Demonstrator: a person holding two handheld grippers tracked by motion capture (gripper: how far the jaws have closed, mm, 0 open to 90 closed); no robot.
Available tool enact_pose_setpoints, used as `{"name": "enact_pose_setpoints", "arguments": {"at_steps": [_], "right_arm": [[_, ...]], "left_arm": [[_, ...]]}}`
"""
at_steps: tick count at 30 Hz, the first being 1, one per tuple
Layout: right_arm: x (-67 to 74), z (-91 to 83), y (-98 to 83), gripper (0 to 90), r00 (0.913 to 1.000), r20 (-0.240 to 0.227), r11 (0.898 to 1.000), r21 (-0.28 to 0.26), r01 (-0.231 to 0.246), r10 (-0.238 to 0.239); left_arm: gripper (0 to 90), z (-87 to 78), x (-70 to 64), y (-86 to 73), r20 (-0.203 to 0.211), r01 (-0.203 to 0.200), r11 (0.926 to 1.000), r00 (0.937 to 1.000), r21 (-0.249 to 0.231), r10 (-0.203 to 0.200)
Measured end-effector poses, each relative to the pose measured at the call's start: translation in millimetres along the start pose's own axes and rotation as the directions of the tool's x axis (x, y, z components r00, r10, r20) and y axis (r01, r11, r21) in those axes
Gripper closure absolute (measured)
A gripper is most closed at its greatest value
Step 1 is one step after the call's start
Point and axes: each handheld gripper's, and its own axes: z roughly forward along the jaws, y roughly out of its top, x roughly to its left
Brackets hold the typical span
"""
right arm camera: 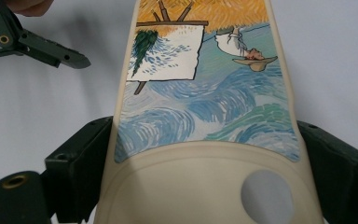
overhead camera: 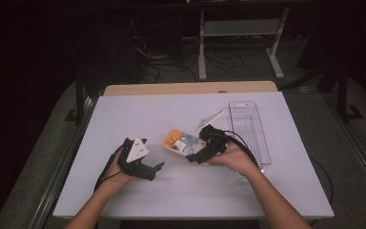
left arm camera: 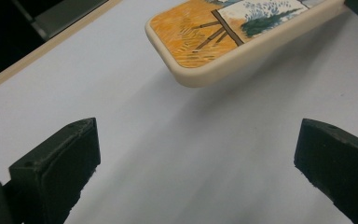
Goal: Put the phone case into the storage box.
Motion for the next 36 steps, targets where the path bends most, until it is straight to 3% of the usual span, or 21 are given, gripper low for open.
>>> {"name": "enact_pose_setpoints", "arguments": {"at_steps": [4, 14, 23, 27, 29, 34, 35, 36], "right_arm": [[-0.1, 0.0, 0.0, 10.7, 1.0, -0.001, 1.0, 0.001, -0.001, 0.001], [-0.3, 0.2, 0.0, 10.7, 1.0, -0.001, 1.0, 0.002, -0.003, 0.003], [0.0, 0.4, 0.1, 10.7, 1.0, 0.001, 1.0, 0.003, -0.003, 0.003], [0.4, 0.5, 0.1, 10.7, 1.0, 0.003, 1.0, 0.003, -0.007, 0.007], [-2.7, 0.7, -0.6, 10.7, 0.9991, 0.016, 0.999, 0.012, 0.039, -0.039], [-2.1, 0.8, -0.5, 10.8, 0.9994, 0.017, 0.999, 0.012, 0.03, -0.03], [-2.2, 0.8, -0.5, 10.8, 0.9993, 0.017, 0.999, 0.012, 0.032, -0.033], [-2.2, 0.8, -0.5, 10.8, 0.9993, 0.017, 0.999, 0.012, 0.032, -0.032]], "left_arm": [[0.0, -0.1, -1.8, 0.0, -0.015, -0.048, 0.9987, 0.9987, 0.019, 0.049], [0.0, -0.5, -6.0, 0.3, -0.053, -0.098, 0.9952, 0.9938, 0.012, 0.098], [0.0, 0.1, -10.9, 0.6, -0.086, -0.16, 0.9871, 0.9833, 0.012, 0.16], [0.0, 0.6, -13.2, 0.6, -0.103, -0.185, 0.9826, 0.9772, 0.014, 0.186], [0.0, 0.2, -13.7, 1.1, -0.108, -0.209, 0.9774, 0.9715, 0.028, 0.211], [0.0, 1.0, -17.0, 0.9, -0.123, -0.226, 0.9738, 0.966, 0.023, 0.227], [0.0, 1.7, -17.6, 0.5, -0.127, -0.234, 0.9721, 0.9639, 0.018, 0.234], [0.0, 0.9, -17.4, 0.9, -0.133, -0.257, 0.9659, 0.9568, 0.034, 0.259]]}}
